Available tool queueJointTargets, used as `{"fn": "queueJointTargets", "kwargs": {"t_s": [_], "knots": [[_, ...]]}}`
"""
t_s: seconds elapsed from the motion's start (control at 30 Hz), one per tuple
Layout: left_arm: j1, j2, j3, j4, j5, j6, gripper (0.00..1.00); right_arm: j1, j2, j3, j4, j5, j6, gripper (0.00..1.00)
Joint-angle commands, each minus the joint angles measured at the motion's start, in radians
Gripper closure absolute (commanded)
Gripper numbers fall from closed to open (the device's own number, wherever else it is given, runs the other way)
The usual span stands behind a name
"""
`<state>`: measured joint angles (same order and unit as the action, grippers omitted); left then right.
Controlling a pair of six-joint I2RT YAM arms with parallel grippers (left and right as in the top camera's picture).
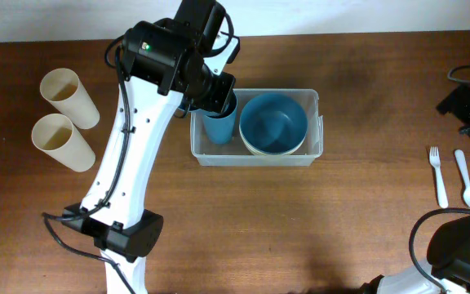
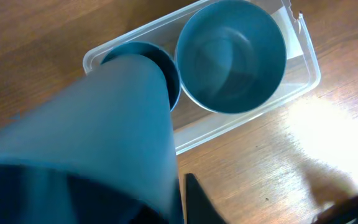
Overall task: Pack container
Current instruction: 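Lower the second blue cup into the first blue cup and release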
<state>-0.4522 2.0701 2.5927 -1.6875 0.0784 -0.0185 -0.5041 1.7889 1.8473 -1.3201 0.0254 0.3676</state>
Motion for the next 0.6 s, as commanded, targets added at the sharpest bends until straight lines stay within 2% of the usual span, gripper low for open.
{"fn": "queueJointTargets", "kwargs": {"t_s": [0.0, 0.07, 0.23, 0.33, 0.47, 0.57], "knots": [[0.0, -0.023, -0.002, 0.0, 0.011, 0.013, 0.76, 0.0, 0.003, -0.005, 0.0, 0.002, 0.011, 0.01], [0.0, -0.023, -0.002, 0.0, 0.011, 0.013, 0.73, 0.0, 0.003, -0.005, 0.0, 0.002, 0.011, 0.01], [0.002, -0.023, -0.002, 0.016, 0.01, 0.013, 0.73, 0.0, 0.003, -0.005, 0.0, 0.002, 0.011, 0.01], [0.002, -0.023, -0.002, 0.039, 0.011, 0.012, 0.65, 0.0, 0.003, -0.005, 0.0, 0.002, 0.011, 0.01], [0.002, -0.024, -0.002, 0.035, 0.012, 0.012, 0.64, 0.0, 0.003, -0.005, 0.0, 0.002, 0.011, 0.01], [0.001, -0.026, -0.01, -0.001, 0.032, 0.011, 0.59, 0.0, 0.003, -0.005, 0.0, 0.002, 0.011, 0.01]]}}
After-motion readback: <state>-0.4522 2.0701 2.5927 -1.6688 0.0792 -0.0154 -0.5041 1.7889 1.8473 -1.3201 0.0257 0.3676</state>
